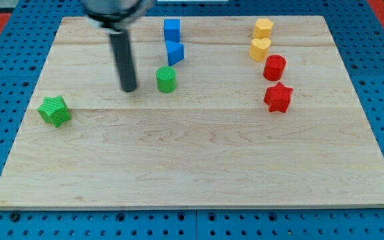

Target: Drag the green star to the left side of red star

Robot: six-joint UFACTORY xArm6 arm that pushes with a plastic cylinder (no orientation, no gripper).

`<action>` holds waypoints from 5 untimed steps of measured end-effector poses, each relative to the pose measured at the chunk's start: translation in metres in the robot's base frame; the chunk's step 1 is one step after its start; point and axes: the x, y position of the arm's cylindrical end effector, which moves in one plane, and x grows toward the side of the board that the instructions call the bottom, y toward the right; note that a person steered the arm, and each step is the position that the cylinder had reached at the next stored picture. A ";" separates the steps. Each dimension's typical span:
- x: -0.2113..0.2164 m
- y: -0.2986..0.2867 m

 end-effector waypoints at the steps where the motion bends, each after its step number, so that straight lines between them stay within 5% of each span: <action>1: -0.003 -0.101; 2: 0.018 -0.141; 3: 0.062 -0.125; 5: 0.054 -0.044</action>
